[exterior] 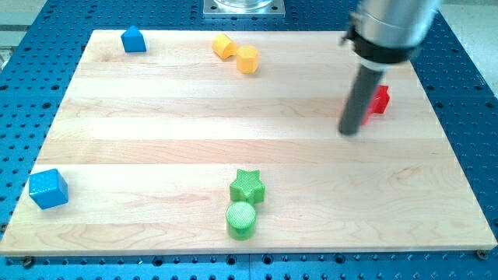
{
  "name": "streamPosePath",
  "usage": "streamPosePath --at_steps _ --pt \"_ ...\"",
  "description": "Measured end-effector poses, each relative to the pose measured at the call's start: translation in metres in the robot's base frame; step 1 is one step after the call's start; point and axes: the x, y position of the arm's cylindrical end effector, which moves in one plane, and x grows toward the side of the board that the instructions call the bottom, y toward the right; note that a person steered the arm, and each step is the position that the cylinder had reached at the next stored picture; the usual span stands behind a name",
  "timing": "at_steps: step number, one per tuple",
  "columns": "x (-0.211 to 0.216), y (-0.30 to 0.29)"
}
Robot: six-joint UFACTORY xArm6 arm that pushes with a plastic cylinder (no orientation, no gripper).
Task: Separate the re blocks
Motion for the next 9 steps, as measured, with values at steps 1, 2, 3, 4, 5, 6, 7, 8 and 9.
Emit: streamPosePath --at_steps 1,2,3,4,5,6,7,8,9 --pt "-0.06 -0.02" --pt "-0.041 -0.007" --pt "0.024 -0.012" --pt "0.005 0.03" --pt "-0.086 0.071" --pt "-0.16 0.092" --pt "-0.144 0.094" --pt "-0.134 0.178" --pt "-0.084 0.165"
